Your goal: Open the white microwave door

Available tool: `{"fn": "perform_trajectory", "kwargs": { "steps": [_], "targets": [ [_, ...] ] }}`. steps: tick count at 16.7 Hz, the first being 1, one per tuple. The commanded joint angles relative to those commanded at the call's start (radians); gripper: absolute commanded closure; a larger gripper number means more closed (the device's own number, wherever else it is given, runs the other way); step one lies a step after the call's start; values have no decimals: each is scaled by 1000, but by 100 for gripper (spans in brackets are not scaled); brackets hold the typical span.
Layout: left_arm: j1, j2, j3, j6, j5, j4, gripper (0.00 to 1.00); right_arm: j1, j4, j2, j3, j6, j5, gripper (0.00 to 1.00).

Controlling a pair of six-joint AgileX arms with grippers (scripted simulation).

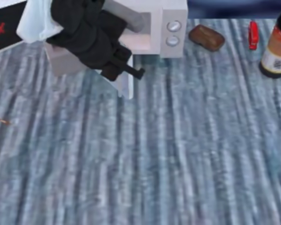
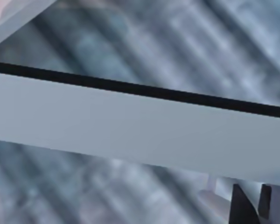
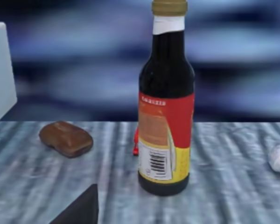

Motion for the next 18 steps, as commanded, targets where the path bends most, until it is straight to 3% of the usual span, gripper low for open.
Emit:
{"fn": "perform_trajectory", "kwargs": {
  "steps": [5,11,18],
  "targets": [
    [1,-4,-6,11,14,-1,100,0,0,0,0,0,0,0],
    [55,-44,-51,148,82,-15,100,0,0,0,0,0,0,0],
    [58,-46,-55,158,87,-17,100,0,0,0,0,0,0,0]
  ]
}}
